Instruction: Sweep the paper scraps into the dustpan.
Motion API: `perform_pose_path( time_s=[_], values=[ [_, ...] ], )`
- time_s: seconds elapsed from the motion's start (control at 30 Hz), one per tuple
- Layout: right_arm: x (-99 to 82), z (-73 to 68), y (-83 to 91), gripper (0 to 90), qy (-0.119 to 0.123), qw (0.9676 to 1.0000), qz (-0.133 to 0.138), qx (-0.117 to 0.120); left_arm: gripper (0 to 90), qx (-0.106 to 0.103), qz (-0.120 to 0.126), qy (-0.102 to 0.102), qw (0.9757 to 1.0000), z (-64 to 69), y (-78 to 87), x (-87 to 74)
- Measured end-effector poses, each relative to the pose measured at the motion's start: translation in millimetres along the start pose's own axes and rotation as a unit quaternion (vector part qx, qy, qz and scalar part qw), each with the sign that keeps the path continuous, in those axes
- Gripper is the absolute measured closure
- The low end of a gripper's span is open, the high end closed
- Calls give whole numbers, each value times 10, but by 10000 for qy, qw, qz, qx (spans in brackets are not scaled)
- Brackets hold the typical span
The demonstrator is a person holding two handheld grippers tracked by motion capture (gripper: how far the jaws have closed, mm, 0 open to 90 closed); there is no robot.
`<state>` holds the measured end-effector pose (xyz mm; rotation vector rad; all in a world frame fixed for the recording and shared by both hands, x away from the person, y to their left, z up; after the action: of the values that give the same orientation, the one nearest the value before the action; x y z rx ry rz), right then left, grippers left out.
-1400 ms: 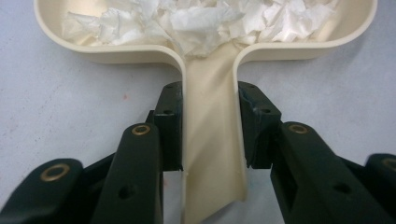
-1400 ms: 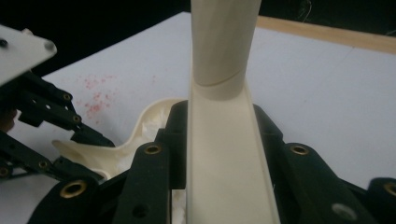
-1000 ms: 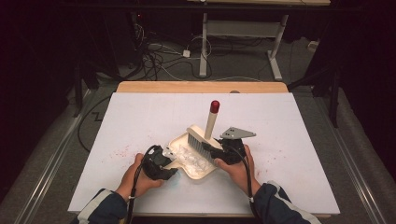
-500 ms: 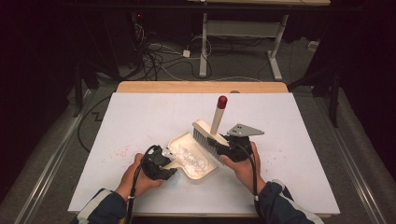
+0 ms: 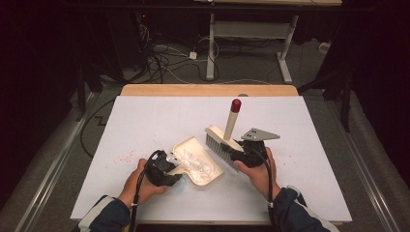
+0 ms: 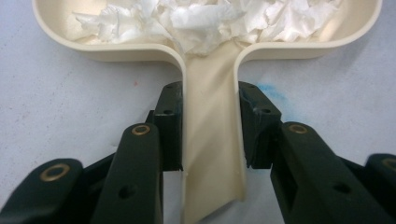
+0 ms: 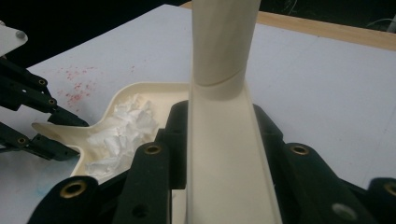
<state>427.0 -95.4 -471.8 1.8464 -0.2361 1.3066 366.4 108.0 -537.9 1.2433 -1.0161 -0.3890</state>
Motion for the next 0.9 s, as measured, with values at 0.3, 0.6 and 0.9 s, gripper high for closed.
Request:
perform_pose_path(
  time_s=[0.3,0.6,0.9],
  values=[
    [-57,159,171,676,120,9996,-96,-222,636,101,83,95,9999,-71,49,-8],
    [-84,233,327,675,176,9993,-121,-291,636,174,100,302,9993,-199,79,-98],
    [-85,168,423,675,449,9987,-137,-217,636,298,134,562,9979,-376,122,-199]
  ],
)
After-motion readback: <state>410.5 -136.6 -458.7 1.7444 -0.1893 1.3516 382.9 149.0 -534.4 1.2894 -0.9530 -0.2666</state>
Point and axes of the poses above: each handheld gripper's, and its own axes: y roughly backward along the jaws, x roughly out of its top, z roughly to its right, the point moved 9 cm from there along -y, roughly forward along the jaws, and after that the axes turned 3 degrees about -z, right-handed, at the moved point
